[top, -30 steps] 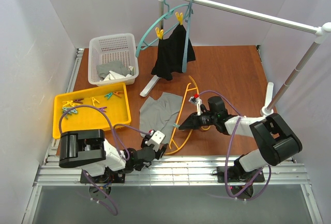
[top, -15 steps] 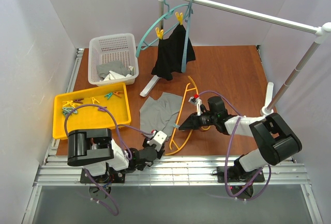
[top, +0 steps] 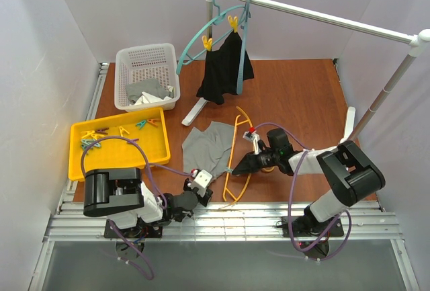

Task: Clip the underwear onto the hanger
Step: Clamp the underwear onto the hanger.

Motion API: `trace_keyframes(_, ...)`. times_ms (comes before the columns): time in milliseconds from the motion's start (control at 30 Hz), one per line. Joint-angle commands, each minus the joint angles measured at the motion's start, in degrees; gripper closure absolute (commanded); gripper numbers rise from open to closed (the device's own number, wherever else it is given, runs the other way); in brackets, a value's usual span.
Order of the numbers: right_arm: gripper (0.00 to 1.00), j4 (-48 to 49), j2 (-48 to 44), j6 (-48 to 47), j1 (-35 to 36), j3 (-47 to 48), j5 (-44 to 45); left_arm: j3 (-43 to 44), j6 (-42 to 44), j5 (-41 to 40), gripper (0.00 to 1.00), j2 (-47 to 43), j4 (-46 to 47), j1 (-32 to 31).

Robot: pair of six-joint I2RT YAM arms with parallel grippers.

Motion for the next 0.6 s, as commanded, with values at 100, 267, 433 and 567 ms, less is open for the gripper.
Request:
trace_keyframes(100,0.99,5.08,2.13,2.9,2.82,-1.61,-2.86,-0.73,2.54,-0.88,1.0,-1.08,6.76,-0.26)
trace_keyframes(267,0.99,6.58,2.92,4.5,5.9,-1.79,-3.03,-0.55,3.24,0.52,1.0,0.33,7.82,-0.26)
trace_keyframes(433,0.99,8.25,2.92,5.46,6.78,-1.09,-3.03,-0.29,2.01,2.72,1.0,0.25,6.41,-0.26)
trace_keyframes(567,0.99,8.43,3.01,5.37,6.87,-0.74,-2.94,-1.16,1.05,3.33,1.0,-0.8,6.23,-0.26)
